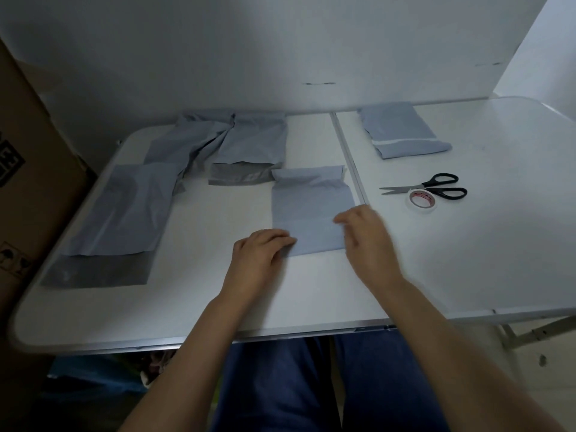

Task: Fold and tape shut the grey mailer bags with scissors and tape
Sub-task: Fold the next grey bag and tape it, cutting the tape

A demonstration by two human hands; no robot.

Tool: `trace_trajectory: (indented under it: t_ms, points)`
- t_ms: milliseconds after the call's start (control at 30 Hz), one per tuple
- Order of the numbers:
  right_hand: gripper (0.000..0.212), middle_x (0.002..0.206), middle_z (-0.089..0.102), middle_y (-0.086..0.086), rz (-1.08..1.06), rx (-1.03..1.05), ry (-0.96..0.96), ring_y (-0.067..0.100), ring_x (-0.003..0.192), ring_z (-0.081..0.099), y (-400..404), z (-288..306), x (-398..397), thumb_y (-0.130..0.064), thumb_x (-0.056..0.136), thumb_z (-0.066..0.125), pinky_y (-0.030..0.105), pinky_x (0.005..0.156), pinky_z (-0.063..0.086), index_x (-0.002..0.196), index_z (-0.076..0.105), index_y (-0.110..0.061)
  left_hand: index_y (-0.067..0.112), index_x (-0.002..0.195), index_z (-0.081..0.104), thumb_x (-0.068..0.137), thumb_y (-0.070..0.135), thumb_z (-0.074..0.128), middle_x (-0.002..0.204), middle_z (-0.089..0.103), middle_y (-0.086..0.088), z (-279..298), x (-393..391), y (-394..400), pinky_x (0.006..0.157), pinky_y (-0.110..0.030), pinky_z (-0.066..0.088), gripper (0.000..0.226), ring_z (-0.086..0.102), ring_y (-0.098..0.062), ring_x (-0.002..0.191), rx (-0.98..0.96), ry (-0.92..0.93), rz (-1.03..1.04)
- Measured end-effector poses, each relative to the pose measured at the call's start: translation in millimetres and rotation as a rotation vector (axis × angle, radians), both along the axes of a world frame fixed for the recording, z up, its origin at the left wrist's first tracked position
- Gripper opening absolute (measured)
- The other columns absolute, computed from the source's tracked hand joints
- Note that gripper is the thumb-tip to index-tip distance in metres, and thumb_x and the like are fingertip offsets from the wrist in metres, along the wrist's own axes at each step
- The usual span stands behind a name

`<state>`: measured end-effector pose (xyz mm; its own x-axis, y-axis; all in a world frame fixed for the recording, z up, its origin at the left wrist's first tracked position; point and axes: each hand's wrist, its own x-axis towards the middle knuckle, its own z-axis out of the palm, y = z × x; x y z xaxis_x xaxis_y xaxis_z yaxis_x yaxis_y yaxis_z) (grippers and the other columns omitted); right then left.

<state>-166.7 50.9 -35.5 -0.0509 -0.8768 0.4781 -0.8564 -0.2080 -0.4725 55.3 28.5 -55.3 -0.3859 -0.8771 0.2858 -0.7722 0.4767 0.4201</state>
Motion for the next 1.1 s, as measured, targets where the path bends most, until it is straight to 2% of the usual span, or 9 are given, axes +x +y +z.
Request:
trace_trajectory:
  t_ms: [67, 133, 233, 367, 467, 633, 767, 967, 1100]
  points:
    - [0.028, 0.103, 0.065, 0.01, 0.2, 0.052, 0.076, 0.029, 0.093, 0.06, 5.1, 8.4, 28.8, 0.005, 0.083, 0.055, 0.034, 0.084, 0.05, 0.103, 0.071, -0.007, 0.031, 0.114, 0.068, 0.09, 0.016, 0.06, 0.124, 0.062, 0.012, -3.8, 1.5, -4.1, 0.09, -0.048, 0.047, 0.03, 0.056, -0.015, 0.115, -0.013, 0.013, 0.001]
    - [0.031, 0.107, 0.067, 0.008, 0.291, 0.069, 0.158, 0.027, 0.095, 0.061, 18.3, 1.3, 55.3, 0.001, 0.081, 0.056, 0.035, 0.085, 0.052, 0.107, 0.07, -0.008, 0.031, 0.113, 0.068, 0.09, 0.021, 0.055, 0.124, 0.061, 0.012, -5.5, 2.5, -5.0, 0.09, -0.05, 0.047, 0.028, 0.055, -0.014, 0.115, 0.001, 0.034, -0.004]
    - [0.031, 0.117, 0.065, 0.005, 0.237, 0.064, 0.152, 0.024, 0.105, 0.059, 33.2, -14.2, 65.6, -0.009, 0.087, 0.055, 0.034, 0.093, 0.051, 0.115, 0.068, -0.007, 0.03, 0.116, 0.067, 0.092, 0.027, 0.049, 0.125, 0.061, 0.012, -3.6, 3.8, -3.4, 0.093, -0.049, 0.044, 0.03, 0.054, -0.014, 0.117, 0.014, 0.049, -0.023]
    - [0.039, 0.116, 0.065, 0.002, 0.157, 0.034, 0.267, 0.026, 0.103, 0.055, 38.3, -23.2, 57.5, -0.026, 0.094, 0.04, 0.037, 0.089, 0.051, 0.115, 0.069, -0.008, 0.03, 0.118, 0.067, 0.094, 0.026, 0.051, 0.125, 0.061, 0.011, -4.6, 5.7, -3.6, 0.092, -0.049, 0.045, 0.029, 0.055, -0.014, 0.116, 0.002, 0.043, -0.044]
    - [0.037, 0.114, 0.062, 0.004, 0.087, 0.084, 0.275, 0.028, 0.103, 0.054, 44.4, -19.9, 51.9, -0.022, 0.093, 0.041, 0.04, 0.087, 0.05, 0.114, 0.069, -0.008, 0.032, 0.119, 0.066, 0.095, 0.02, 0.056, 0.126, 0.06, 0.012, -5.8, 6.7, -4.0, 0.094, -0.05, 0.044, 0.029, 0.053, -0.014, 0.118, -0.001, 0.03, -0.047]
    - [0.026, 0.104, 0.059, 0.004, -0.046, 0.083, 0.265, 0.026, 0.095, 0.057, 51.3, -17.9, 31.5, -0.009, 0.087, 0.06, 0.036, 0.078, 0.047, 0.111, 0.069, -0.01, 0.032, 0.118, 0.067, 0.094, 0.017, 0.057, 0.125, 0.06, 0.012, -0.9, 4.7, -1.6, 0.095, -0.048, 0.043, 0.03, 0.053, -0.014, 0.117, 0.009, 0.029, -0.034]
    - [0.022, 0.097, 0.058, 0.004, -0.116, 0.044, 0.261, 0.025, 0.088, 0.057, 56.6, -22.1, 8.2, -0.005, 0.086, 0.063, 0.034, 0.073, 0.044, 0.106, 0.07, -0.009, 0.033, 0.118, 0.067, 0.093, 0.016, 0.058, 0.125, 0.06, 0.014, -2.1, 5.9, -2.7, 0.097, -0.049, 0.043, 0.032, 0.053, -0.013, 0.118, 0.03, 0.045, -0.037]
    - [0.028, 0.093, 0.058, 0.004, -0.286, 0.069, 0.357, 0.027, 0.088, 0.055, 61.5, -19.5, -21.5, -0.005, 0.081, 0.064, 0.042, 0.078, 0.038, 0.105, 0.072, -0.017, 0.033, 0.118, 0.067, 0.093, 0.015, 0.057, 0.126, 0.059, 0.013, 0.1, 5.1, -2.7, 0.098, -0.049, 0.043, 0.032, 0.053, -0.014, 0.118, 0.043, 0.039, -0.048]
    - [0.021, 0.09, 0.058, 0.006, -0.296, 0.096, 0.385, 0.028, 0.085, 0.054, 63.2, -16.2, -31.0, -0.007, 0.085, 0.063, 0.043, 0.078, 0.038, 0.102, 0.073, -0.015, 0.03, 0.119, 0.067, 0.091, 0.009, 0.058, 0.126, 0.06, 0.011, 0.4, 10.4, -4.6, 0.099, -0.047, 0.044, 0.036, 0.053, -0.015, 0.119, 0.032, 0.043, -0.039]
